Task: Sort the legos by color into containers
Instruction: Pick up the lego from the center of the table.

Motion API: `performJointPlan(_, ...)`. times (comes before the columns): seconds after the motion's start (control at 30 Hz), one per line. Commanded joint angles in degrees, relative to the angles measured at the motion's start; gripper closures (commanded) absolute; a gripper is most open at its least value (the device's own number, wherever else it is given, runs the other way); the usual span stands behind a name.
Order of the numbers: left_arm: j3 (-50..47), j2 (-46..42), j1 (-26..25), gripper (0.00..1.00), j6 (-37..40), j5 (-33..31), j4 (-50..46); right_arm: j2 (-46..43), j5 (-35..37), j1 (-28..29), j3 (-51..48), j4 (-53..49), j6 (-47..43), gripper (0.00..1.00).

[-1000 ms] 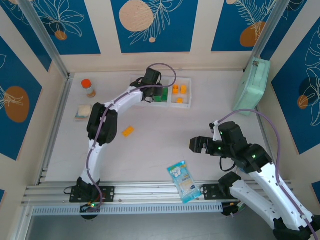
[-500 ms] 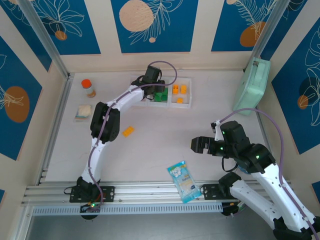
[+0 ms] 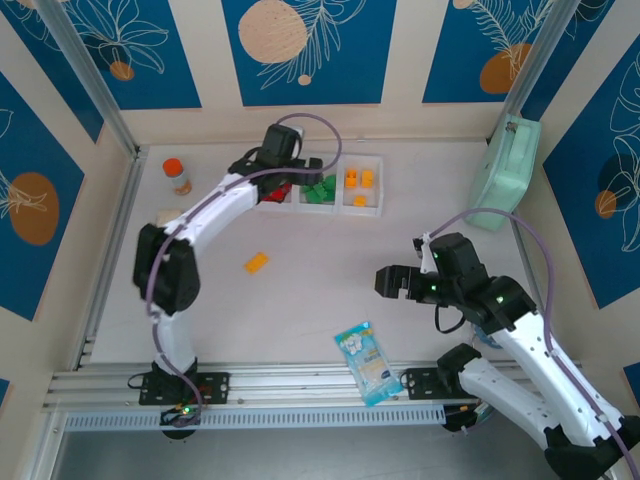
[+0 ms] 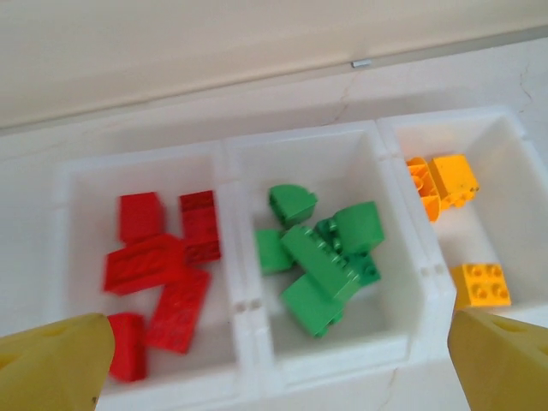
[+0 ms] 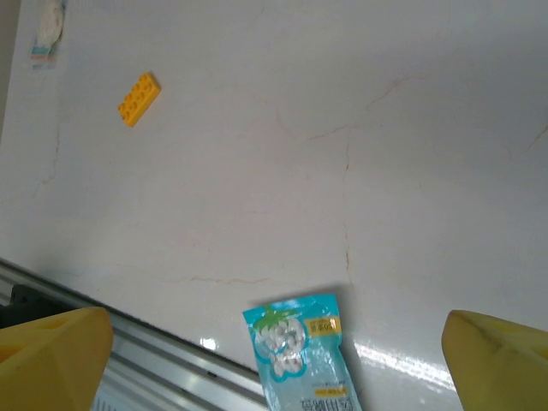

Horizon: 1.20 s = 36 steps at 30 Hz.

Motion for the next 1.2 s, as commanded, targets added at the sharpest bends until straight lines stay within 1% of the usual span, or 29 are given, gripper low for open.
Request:
performJointPlan(0.0,-10.91,-7.37,0.52,0.01,3.01,-6.01,-0.15,1.37,1.01,-0.40,-0.86,4.95,-1.81,0.01)
performJointPlan(0.1,-21.75,-14.29,0.52,0.01,4.13,-6.61,-0.19,3.37,0.57,-0.49,-0.66,7.69,-2.22,0.01)
performJointPlan(0.2,-31.73,-19.32,0.51,0.01,4.41,-4.97,-0.40,5.87,-0.30,-0.58,-0.64,10.24,-2.09,0.01)
performJointPlan(0.27,-36.50,-20.89,0.53,0.01,4.78,-2.65,-0.55,7.80,-1.39,-0.58,-0.56,11.77,-1.74,0.01)
performJointPlan(0.37,-39.86,-19.83,0.51,0.01,4.14,-1.71,-2.98,10.85,-3.05,-0.36,-0.31,13.65,-0.96,0.01)
performJointPlan(0.5,-41.31,-16.24,0.54,0.00,2.18,-3.81,-5.96,14.25,-3.46,1.18,1.16,14.12,-0.78,0.01)
performJointPlan(0.57,-41.52,-14.41,0.54,0.02,1.64,-4.39,-6.43,15.07,-2.62,2.35,2.02,13.62,-1.09,0.01)
performJointPlan(0.7,-40.11,-10.37,0.60,0.10,1.94,-2.68,-6.68,15.03,0.08,4.06,2.56,12.09,-1.30,0.01)
performJointPlan(0.83,-38.19,-7.25,0.68,0.14,1.91,-1.60,-5.65,13.83,0.92,4.43,2.27,11.05,-0.73,0.01)
performJointPlan(0.97,-35.09,-3.30,0.69,0.19,1.63,-0.82,-7.68,12.22,2.08,4.70,2.12,9.36,-0.45,0.01)
performJointPlan(1.1,-34.42,-1.17,0.69,0.25,0.20,1.90,-7.98,10.85,2.89,4.70,1.86,8.63,-0.19,0.01)
performJointPlan(1.17,-34.32,-0.33,0.79,0.27,-1.30,1.84,-8.04,10.52,2.89,4.70,1.85,8.62,-0.11,0.01)
